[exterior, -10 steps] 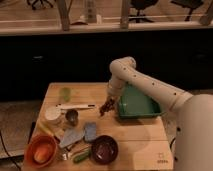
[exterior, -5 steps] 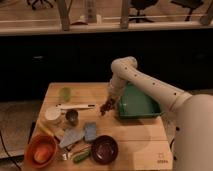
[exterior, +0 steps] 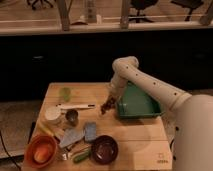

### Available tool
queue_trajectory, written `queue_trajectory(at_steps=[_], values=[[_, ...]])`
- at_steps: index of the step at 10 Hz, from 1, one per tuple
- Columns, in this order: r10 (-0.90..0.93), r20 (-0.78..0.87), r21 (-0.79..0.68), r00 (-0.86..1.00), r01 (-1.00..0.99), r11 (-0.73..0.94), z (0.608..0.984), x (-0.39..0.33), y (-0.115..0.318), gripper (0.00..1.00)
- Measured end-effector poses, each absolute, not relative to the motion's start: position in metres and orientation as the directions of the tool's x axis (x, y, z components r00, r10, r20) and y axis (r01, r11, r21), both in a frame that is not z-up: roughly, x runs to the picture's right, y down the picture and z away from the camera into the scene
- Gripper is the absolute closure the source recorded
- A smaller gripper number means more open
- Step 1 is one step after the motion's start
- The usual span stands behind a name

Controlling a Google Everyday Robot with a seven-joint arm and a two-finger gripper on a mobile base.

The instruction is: Place grapes in table surface

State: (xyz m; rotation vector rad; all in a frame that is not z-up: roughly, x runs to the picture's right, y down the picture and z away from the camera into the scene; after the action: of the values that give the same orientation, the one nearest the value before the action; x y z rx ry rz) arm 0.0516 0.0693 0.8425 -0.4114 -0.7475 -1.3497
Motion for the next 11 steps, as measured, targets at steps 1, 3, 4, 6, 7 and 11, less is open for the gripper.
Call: queue_trajectory(at_steps=[1, 3, 4, 6, 7, 11], values=[[-0.721, 0.692, 0.149, 0.043, 0.968, 0.201, 0.8432, 0.0521, 0.0691, 0.96], [-0.720, 0.692, 0.149, 0.047, 0.967, 0.206, 0.8443, 0.0538, 0.0685, 0.96], [-0.720, 0.692, 0.150, 0.047, 0.967, 0.208, 0.8444, 0.0547, 0.0677, 0.96], [-0.720, 0.692, 0.153, 0.048, 0.965, 0.212, 0.8458, 0.0557, 0.0670, 0.96], [-0.721, 0.692, 0.154, 0.049, 0.965, 0.213, 0.8462, 0.0559, 0.0667, 0.96], [-0.724, 0.688, 0.158, 0.052, 0.963, 0.220, 0.8479, 0.0587, 0.0641, 0.96]])
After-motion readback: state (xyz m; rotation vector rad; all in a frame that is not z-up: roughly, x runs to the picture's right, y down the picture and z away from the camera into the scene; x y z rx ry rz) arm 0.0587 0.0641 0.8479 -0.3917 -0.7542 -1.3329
